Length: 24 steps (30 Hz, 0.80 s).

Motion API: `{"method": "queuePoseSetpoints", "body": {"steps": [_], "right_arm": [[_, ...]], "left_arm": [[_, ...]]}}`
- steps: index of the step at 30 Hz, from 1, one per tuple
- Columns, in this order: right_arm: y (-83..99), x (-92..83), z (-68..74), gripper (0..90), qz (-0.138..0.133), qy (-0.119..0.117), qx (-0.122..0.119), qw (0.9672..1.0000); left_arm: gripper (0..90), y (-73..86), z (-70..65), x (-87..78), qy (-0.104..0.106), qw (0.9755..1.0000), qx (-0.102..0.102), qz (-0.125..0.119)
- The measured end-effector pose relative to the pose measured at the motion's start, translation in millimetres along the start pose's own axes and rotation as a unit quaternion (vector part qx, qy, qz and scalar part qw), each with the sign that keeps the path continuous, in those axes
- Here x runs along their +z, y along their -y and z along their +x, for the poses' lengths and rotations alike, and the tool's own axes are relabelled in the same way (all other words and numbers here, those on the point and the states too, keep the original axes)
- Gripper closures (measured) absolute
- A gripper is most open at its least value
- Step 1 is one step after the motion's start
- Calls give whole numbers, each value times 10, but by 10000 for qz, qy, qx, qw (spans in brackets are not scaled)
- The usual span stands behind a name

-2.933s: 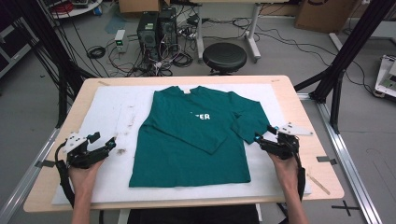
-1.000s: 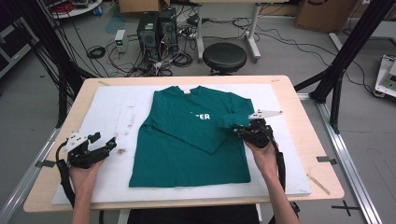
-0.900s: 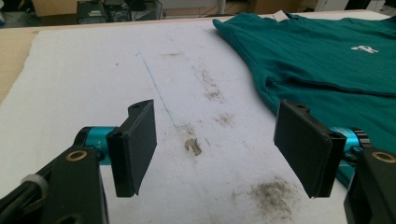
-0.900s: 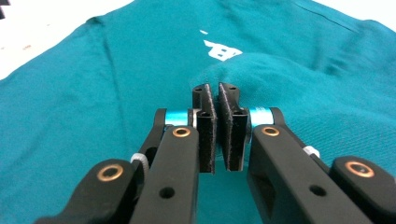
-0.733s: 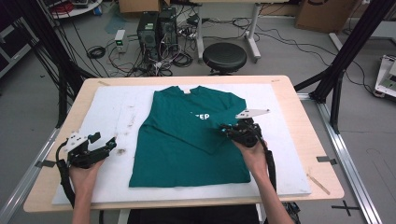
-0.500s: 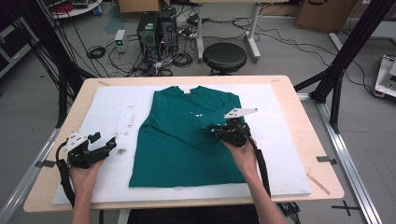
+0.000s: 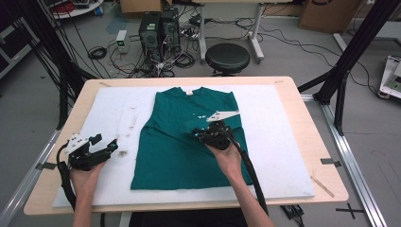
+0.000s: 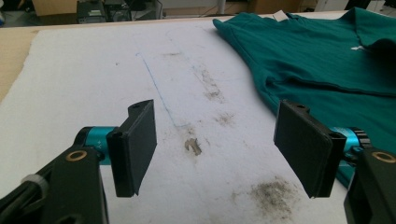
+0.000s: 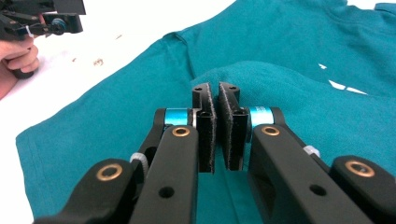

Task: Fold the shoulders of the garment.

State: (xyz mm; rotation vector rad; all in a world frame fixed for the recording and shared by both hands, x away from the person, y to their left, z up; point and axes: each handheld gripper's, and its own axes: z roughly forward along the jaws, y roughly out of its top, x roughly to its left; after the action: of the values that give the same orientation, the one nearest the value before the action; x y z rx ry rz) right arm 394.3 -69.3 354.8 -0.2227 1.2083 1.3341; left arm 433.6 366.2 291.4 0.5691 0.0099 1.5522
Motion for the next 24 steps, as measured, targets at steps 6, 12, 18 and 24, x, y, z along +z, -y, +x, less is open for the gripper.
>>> {"method": "queuePoseSetpoints", "body": {"steps": [6,12,18,24], "right_arm": [[-26,147,78,867,-75,-129,16,9999],[-37,271,147,864,-167,-316,4,9994],[-22,358,227,862,-97,-398,-66,9991],[-13,403,276,858,-125,-471,-90,9988]], "left_arm": [[299,0,1,0,1,10000,-1,4],[299,0,1,0,2,10000,3,4],[299,0,0,1,1,10000,2,3],[299,0,-1,1,-4,10000,9,7]]}}
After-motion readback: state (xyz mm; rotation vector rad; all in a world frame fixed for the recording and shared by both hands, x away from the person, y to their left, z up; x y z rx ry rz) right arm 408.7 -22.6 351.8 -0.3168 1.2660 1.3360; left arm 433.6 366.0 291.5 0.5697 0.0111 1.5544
